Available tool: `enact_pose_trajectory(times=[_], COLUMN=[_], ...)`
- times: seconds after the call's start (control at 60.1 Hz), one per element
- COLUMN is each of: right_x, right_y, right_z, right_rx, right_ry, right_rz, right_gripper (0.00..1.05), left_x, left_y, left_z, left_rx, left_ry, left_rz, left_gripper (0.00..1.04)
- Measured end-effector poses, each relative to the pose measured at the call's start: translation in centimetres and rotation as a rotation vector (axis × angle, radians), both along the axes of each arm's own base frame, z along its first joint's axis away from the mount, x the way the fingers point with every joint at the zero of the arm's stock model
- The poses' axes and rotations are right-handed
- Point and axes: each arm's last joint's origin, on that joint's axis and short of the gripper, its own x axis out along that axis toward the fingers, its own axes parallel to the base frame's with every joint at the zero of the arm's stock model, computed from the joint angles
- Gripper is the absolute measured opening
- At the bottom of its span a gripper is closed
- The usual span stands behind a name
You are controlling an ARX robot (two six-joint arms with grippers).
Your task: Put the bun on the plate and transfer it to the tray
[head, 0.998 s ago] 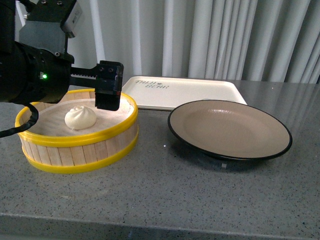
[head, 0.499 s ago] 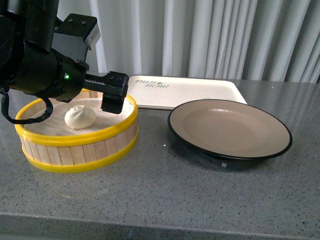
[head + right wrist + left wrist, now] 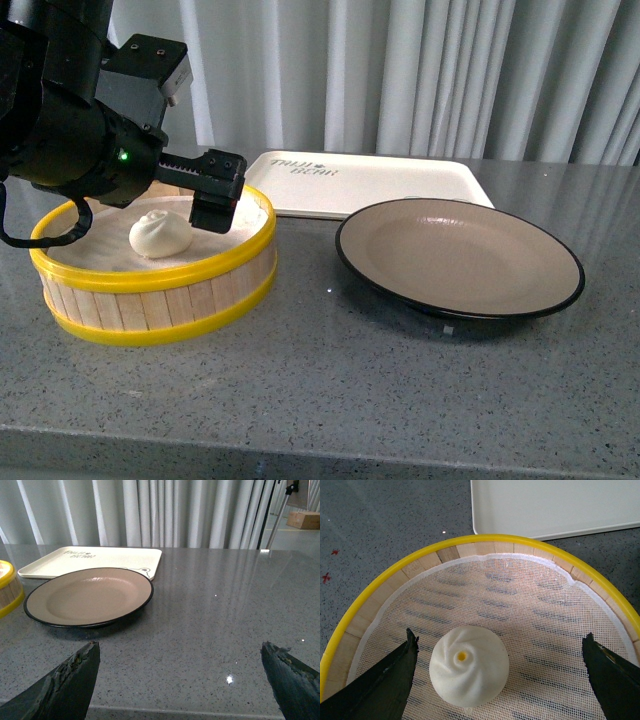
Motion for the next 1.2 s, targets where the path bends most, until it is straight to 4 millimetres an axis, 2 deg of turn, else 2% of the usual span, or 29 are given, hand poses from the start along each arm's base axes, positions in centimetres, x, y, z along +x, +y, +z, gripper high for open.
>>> enact_pose_trajectory(times=[0.449, 0.732, 1.197], right_x=[0.0, 0.0, 0.0], right_y=[0.0, 0.0, 0.0], right_z=[0.0, 0.0, 0.0], right_rx=[0.0, 0.0, 0.0], right_ry=[0.0, 0.0, 0.0], right_rz=[0.0, 0.0, 0.0], right_gripper=[0.96, 0.96, 0.96], left_x=[1.1, 1.3, 1.4], left_y=[0.5, 0.4, 0.2], left_z=[-0.8, -0.5, -1.4], left_rx=[0.027, 0.034, 0.049], left_ry=[0.049, 0.069, 0.123], left_rz=[0.063, 0.067, 0.069], left_gripper=[0.98, 0.98, 0.98])
